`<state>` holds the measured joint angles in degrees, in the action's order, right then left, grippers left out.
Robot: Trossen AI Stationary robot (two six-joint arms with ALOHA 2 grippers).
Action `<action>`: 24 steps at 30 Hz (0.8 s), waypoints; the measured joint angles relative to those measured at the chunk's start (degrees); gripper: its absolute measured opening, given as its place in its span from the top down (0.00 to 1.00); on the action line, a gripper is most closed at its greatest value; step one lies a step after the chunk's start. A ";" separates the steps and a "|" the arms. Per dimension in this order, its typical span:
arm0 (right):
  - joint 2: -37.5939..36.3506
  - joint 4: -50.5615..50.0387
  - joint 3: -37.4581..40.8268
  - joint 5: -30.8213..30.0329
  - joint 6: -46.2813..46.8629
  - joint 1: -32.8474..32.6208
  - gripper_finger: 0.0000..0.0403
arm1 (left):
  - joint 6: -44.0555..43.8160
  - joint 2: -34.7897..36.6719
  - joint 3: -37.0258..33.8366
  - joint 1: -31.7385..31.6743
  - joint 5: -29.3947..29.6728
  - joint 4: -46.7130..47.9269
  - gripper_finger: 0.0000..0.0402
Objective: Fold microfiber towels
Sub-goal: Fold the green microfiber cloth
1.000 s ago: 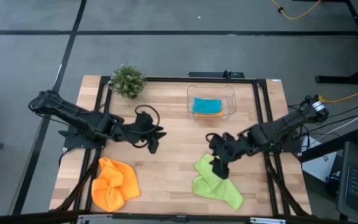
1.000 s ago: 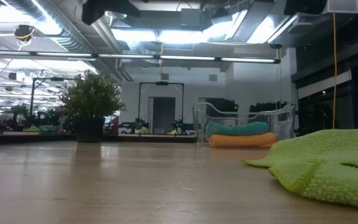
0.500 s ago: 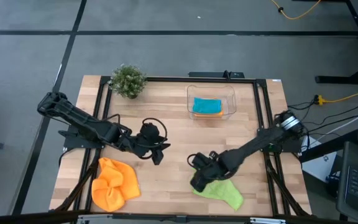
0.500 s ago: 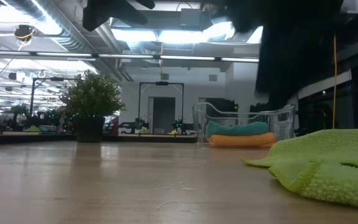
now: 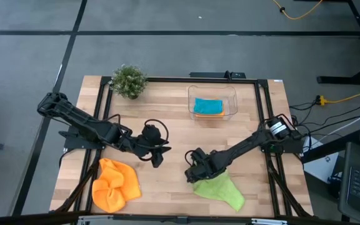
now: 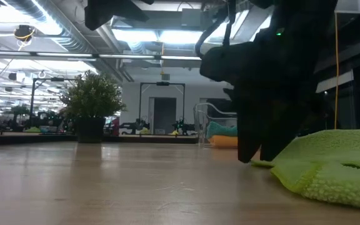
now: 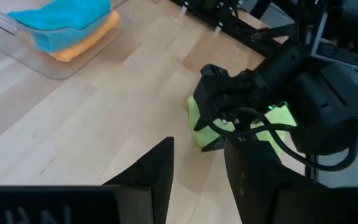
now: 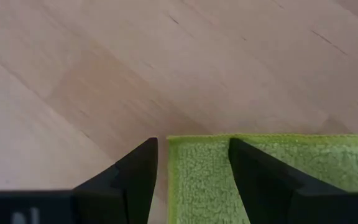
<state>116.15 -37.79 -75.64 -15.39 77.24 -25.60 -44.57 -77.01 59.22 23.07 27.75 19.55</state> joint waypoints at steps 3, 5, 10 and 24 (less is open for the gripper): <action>1.05 -0.03 -0.22 -0.26 0.06 0.57 0.50 | 0.15 0.00 0.00 0.00 -0.70 0.07 0.66; 1.86 -0.26 -0.26 -0.25 0.08 0.69 0.50 | 0.17 0.00 0.00 0.02 -0.70 0.10 0.66; 3.25 -1.41 -0.48 -0.98 0.30 0.45 0.54 | 0.17 0.00 0.00 0.00 -0.78 0.14 0.66; 4.43 -16.17 -9.28 4.53 -7.34 0.65 0.98 | 1.68 0.00 0.00 0.00 -1.35 0.55 0.66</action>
<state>120.58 -53.96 -84.92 -10.86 69.90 -24.95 -42.89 -77.01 59.22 23.07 26.39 20.10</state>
